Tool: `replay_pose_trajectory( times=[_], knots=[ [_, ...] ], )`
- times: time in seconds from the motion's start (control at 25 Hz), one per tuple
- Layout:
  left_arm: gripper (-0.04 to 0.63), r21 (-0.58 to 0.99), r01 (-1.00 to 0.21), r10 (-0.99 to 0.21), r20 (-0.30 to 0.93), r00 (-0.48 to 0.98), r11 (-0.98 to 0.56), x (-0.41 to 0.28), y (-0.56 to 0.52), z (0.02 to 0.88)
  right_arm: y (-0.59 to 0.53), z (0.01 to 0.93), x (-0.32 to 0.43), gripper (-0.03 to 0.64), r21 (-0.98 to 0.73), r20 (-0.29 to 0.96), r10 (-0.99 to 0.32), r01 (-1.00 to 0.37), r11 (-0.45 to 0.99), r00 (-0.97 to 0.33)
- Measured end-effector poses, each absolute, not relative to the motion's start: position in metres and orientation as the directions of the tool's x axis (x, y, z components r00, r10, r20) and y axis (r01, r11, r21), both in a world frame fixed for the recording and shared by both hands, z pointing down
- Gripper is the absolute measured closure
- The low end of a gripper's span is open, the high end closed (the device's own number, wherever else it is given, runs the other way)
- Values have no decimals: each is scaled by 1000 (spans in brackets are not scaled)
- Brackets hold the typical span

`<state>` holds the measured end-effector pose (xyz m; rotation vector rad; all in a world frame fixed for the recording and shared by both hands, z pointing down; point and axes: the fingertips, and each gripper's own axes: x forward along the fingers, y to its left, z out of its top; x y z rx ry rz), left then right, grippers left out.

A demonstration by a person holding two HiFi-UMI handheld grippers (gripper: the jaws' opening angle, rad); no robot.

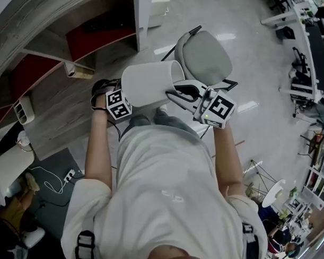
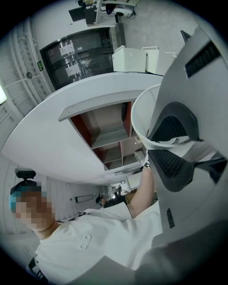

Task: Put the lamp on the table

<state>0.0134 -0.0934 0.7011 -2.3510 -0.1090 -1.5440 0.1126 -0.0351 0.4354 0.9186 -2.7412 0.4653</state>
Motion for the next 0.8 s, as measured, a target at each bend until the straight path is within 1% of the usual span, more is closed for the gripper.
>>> replay_pose_trajectory(
  times=[0.64,0.8],
  knots=[
    [499,-204,294,-31,865,501,-934,38,-115,723,-66,446,110,531,-222,429,-601,-724,653,-674],
    [495,-207,293,-29,857,514,-933,46,-120,724,-72,445,114,531,-223,452,-610,-744,630,-651]
  ],
)
